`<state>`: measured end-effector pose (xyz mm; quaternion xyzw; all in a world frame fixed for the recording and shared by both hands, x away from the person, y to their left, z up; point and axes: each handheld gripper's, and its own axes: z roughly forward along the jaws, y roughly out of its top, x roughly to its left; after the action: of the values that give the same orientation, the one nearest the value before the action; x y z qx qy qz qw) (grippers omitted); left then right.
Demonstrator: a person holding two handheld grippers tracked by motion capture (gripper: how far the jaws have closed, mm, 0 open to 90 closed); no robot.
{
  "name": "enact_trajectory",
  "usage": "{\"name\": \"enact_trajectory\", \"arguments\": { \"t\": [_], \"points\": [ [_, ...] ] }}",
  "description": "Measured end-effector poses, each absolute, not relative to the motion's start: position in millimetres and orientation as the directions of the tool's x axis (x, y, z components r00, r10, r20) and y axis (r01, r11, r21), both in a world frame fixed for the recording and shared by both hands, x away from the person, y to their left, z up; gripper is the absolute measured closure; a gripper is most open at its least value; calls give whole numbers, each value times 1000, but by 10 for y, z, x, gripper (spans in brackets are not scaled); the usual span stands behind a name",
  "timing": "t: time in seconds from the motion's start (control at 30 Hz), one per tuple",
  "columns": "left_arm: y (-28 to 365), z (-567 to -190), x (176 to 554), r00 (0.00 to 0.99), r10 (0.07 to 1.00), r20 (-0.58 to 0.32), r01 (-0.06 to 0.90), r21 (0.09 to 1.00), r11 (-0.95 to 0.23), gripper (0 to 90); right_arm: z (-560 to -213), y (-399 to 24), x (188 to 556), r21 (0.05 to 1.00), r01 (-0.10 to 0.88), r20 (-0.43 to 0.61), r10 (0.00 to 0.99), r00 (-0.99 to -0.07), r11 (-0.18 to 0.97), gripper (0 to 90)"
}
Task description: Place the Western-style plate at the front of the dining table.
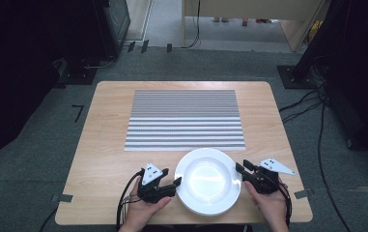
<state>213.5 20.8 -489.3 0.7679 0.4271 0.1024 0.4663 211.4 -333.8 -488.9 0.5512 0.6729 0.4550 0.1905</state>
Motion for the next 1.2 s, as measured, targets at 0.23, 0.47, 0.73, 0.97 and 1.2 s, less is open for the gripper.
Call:
{"name": "enact_trajectory", "arguments": {
  "t": [0.23,0.47,0.73,0.97,1.2],
  "points": [
    [198,-4908,2127,625,737,-257,565,800,-201,461,-4868,-3342,2096,817,574,285,910,-303,-65,679],
    [202,-4923,2131,622,730,-284,581,792,-188,462,-4878,-3349,2099,806,588,306,900,-309,-71,702],
    [192,-4929,2125,629,719,-296,588,786,-190,469,-4885,-3358,2106,787,606,379,866,-327,-115,734],
    [186,-4936,2119,635,711,-303,590,784,-193,466,-4881,-3360,2109,761,636,414,852,-321,-130,763],
    [177,-4943,2115,639,704,-309,593,781,-196,466,-4901,-3365,2120,741,657,422,856,-298,-137,753]
  ]
}}
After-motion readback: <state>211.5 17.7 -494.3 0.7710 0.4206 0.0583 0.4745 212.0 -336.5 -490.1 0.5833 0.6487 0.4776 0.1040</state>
